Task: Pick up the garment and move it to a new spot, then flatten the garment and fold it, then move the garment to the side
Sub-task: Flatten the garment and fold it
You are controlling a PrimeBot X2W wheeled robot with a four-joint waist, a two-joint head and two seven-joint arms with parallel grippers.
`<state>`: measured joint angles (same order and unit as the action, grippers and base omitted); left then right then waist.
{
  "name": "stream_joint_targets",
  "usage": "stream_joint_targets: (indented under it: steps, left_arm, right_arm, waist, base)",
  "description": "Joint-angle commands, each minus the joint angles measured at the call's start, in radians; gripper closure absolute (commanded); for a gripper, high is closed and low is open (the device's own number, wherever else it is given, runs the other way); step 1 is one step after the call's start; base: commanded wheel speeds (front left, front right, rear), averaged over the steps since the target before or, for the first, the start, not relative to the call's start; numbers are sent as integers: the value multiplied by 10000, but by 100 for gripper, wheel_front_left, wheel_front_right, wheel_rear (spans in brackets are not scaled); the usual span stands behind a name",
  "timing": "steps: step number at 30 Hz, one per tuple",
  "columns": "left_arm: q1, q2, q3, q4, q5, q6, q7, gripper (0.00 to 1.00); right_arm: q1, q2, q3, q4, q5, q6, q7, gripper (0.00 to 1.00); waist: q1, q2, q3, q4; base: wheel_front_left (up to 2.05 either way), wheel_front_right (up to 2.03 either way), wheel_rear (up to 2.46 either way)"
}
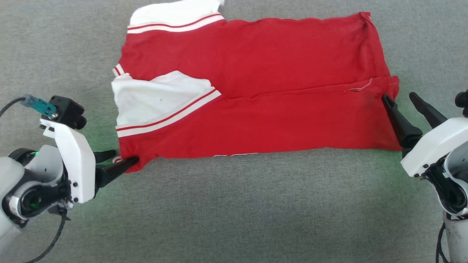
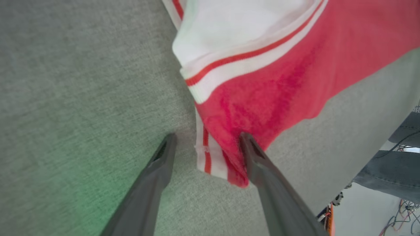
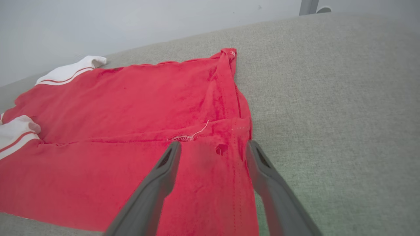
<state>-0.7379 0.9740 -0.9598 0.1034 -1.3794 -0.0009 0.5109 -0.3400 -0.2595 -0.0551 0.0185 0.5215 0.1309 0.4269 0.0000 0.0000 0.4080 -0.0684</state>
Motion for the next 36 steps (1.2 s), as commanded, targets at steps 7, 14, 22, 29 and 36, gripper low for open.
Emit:
stream_joint_targets:
  steps: [7,14,22,29,36]
  left_arm:
    - [-13,-594,-74,613,-669,-556,359,100]
    - [-231,-636,21,623,-300,-632,20,100]
    - [-462,-1009,32,557,-5,-749,-300,100]
    - [-295,-1436,-43,868,153,-969,-735,100]
    - [643,-1190,31,468,48,-1114,-1765,100]
  right_arm:
    - [-210,-280,283,70,-26,-5,299,0]
    - [-413,-1361,1185,-111,6,-5,2217,0]
    - [-887,-2055,1938,140,138,-5,4387,0]
    - [-678,-1984,2091,649,60,-5,4350,88]
    - [169,-2192,1586,241,255,-8,3847,100]
  waist:
    - [0,0,203,-334]
    - [0,0,287,-271]
    - [0,0,581,62]
    - [0,0,379,310]
    - [0,0,-290,511]
  base:
    - [0,0,0]
    - [0,0,0]
    - [0,0,0]
    - [0,0,0]
    - [0,0,0]
